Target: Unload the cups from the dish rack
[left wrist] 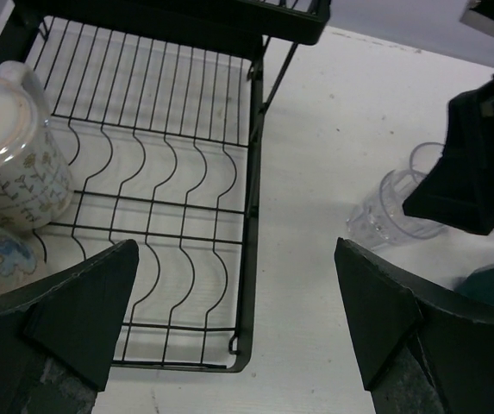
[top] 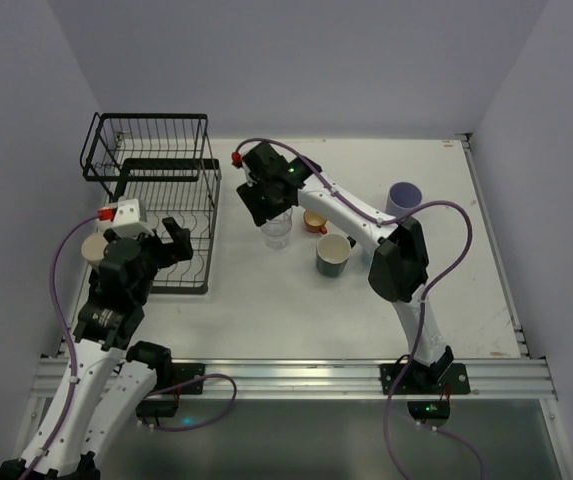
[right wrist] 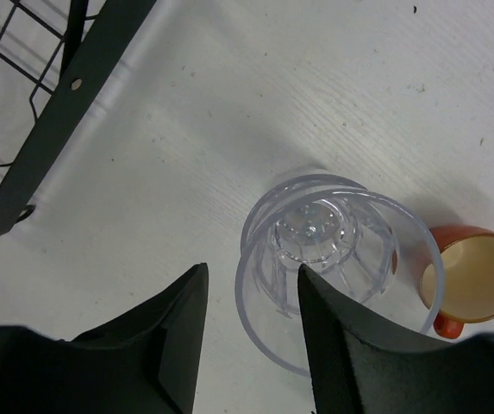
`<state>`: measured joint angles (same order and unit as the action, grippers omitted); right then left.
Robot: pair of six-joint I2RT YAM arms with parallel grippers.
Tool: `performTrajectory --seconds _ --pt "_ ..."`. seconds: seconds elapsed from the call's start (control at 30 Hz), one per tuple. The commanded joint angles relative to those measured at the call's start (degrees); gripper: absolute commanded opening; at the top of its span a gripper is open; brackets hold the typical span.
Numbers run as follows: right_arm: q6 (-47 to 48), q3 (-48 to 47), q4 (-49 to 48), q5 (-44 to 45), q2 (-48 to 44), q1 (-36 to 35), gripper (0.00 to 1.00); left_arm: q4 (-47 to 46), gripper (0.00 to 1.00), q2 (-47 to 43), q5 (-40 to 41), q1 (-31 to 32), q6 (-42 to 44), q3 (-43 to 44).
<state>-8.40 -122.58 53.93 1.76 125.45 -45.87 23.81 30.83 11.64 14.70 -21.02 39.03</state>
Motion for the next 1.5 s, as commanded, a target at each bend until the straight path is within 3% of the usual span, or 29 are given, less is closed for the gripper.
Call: performTrajectory --seconds 0.0,0.17,0.4,0.57,0.73,0.83,0.97,1.27,1.47 --pt "1.11 1.37 -4.0 -3.06 -6.79 -0.28 0.5 3.86 1.0 1.33 10.39 0.07 -2.62 2.8" --pt "0.5 11.47 -14.0 -7.64 -17.41 -0.28 0.74 9.31 1.0 3.53 16.39 0.07 -6.83 7.19" --pt "0.49 25.54 -23.34 -13.0 -29.55 0.16 0.9 22.3 1.0 8.97 27.27 -0.11 -11.67 13.18" --pt "1.02 30.12 -26.07 -16.34 -34.39 0.6 0.94 27.59 1.0 10.83 32.2 -1.94 -16.77 15.2" --pt "1.11 32.84 -27.74 -20.12 -38.87 1.22 0.95 26.03 1.0 13.55 32.49 -7.65 -15.82 14.59" --pt "1.11 33.99 -28.18 -21.01 -40.45 1.39 0.95 20.59 1.0 15.66 31.52 -13.8 -11.71 11.7" --pt "1.28 34.17 -28.09 -22.94 -41.42 1.4 0.95 12.34 1.0 19.52 24.34 -25.15 -6.42 9.32" --pt "1.11 34.69 -29.32 -27.07 -42.22 1.31 0.95 5.47 1.0 25.85 17.39 -27.09 -2.1 9.06" --pt "1.37 34.17 -28.97 -26.98 -41.08 1.31 0.95 2.12 1.0 23.05 14.72 -27.09 -0.34 6.15"
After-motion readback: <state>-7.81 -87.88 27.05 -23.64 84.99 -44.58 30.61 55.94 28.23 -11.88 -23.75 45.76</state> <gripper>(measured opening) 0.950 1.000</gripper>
